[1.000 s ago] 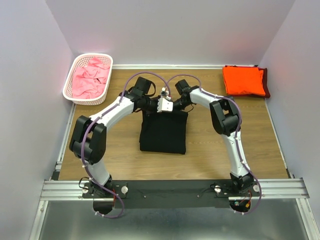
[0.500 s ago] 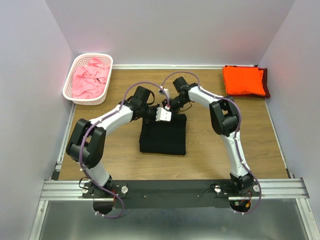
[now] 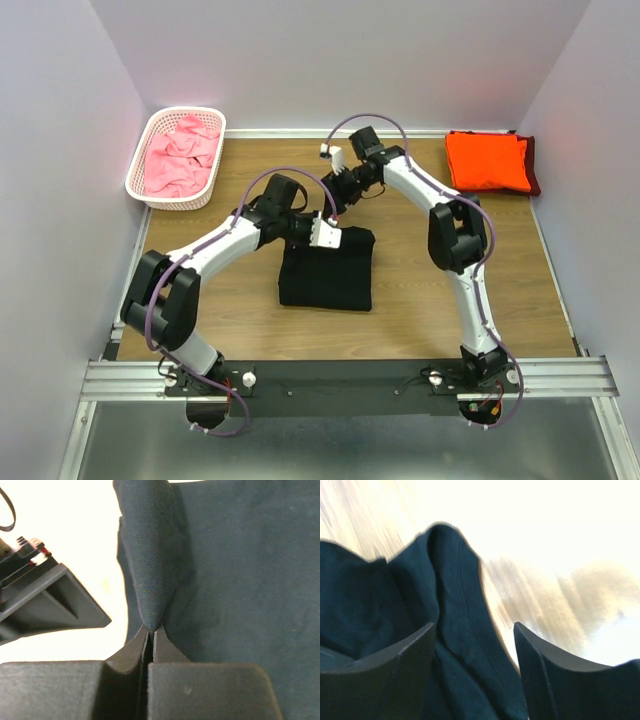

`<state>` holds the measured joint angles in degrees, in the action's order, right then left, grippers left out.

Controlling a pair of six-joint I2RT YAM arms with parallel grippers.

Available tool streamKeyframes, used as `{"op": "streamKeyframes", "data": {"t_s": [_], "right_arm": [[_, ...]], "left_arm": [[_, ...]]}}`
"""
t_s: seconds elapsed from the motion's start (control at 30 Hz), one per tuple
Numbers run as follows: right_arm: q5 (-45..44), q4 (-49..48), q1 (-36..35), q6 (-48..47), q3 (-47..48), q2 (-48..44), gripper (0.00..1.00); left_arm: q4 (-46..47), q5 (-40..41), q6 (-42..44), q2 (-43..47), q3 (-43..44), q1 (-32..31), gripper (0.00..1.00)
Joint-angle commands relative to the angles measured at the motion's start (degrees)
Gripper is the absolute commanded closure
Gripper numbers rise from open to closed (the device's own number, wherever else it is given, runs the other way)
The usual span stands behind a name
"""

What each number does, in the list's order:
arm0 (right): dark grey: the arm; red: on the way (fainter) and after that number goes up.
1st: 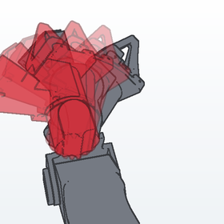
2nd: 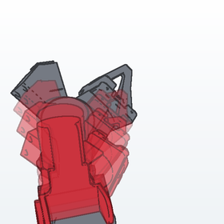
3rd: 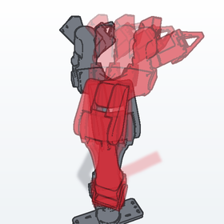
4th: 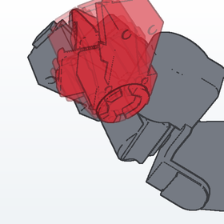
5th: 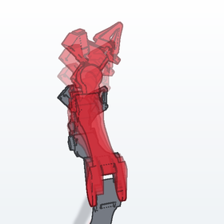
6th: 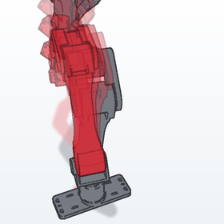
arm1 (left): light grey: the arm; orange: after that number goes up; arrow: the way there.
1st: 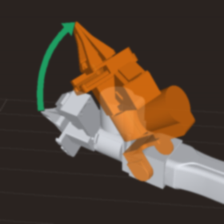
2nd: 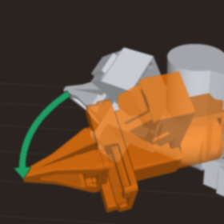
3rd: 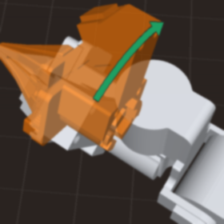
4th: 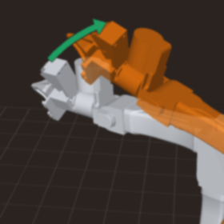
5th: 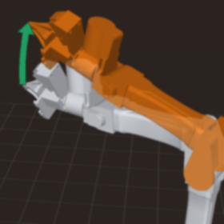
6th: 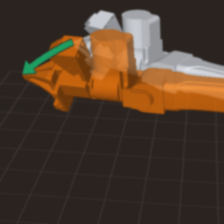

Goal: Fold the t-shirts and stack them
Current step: Fold the tshirt

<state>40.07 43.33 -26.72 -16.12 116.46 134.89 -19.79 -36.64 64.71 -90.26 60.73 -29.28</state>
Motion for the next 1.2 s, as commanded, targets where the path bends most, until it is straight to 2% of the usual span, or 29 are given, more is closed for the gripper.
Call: {"op": "streamKeyframes", "data": {"t_s": [0.0,0.07,0.2,0.23,0.3,0.4,0.47,0.57,0.6,0.63,0.67,0.77,0.8,0.93,1.17], "right_arm": [[-1.8,0.1,1.8,3.4,4.6,-3.1,0.27],[-2.6,0.0,3.9,4.5,6.2,-3.1,0.21],[-0.9,0.0,9.1,7.7,6.4,-3.8,0.11],[0.2,0.0,11.2,8.1,5.8,-5.1,0.03],[1.0,0.0,13.0,8.8,2.9,-6.7,0.02],[1.9,0.0,15.2,7.9,-3.1,-12.1,0.02],[3.2,0.0,15.6,7.9,-6.3,-14.8,0.05],[8.7,-1.4,15.6,9.4,-14.4,-21.1,0.20],[12.3,-2.1,15.6,12.1,-19.3,-21.9,0.30],[12.3,-3.5,15.5,13.9,-21.8,-22.8,0.34],[15.9,-6.5,15.1,15.9,-24.4,-24.3,0.37],[16.9,-10.8,13.0,19.0,-30.7,-25.5,0.42],[17.3,-11.3,12.6,20.0,-31.3,-24.6,0.42],[18.7,-12.0,12.2,20.4,-31.3,-19.0,0.43],[9.5,-12.1,13.0,16.9,-27.1,-7.6,0.49]], "left_arm": [[0.9,0.7,1.2,-2.1,3.7,-0.3,0.94],[1.2,1.3,1.1,-5.0,6.1,0.2,0.92],[0.8,1.0,-1.3,-11.6,11.9,2.9,0.73],[0.3,1.1,-2.8,-14.0,15.0,3.6,0.64],[-0.9,0.6,-4.9,-15.7,19.4,6.1,0.55],[0.7,-2.0,-11.0,-15.4,21.4,10.3,0.54],[0.6,-3.6,-15.6,-13.3,21.4,11.6,0.54],[0.9,-7.1,-24.8,-9.1,18.3,12.1,0.54],[1.2,-8.8,-27.3,-7.2,15.8,12.2,0.55],[1.5,-10.4,-30.0,-7.2,14.4,12.1,0.55],[3.1,-13.1,-36.3,-5.9,13.1,12.1,0.55],[8.9,-17.0,-45.4,-5.6,7.0,12.1,0.57],[10.8,-17.8,-50.9,-5.9,4.1,12.2,0.57],[19.1,-20.0,-60.5,-10.1,0.8,12.8,0.57],[22.5,-17.9,-66.8,-24.7,8.8,17.9,0.57]]}}
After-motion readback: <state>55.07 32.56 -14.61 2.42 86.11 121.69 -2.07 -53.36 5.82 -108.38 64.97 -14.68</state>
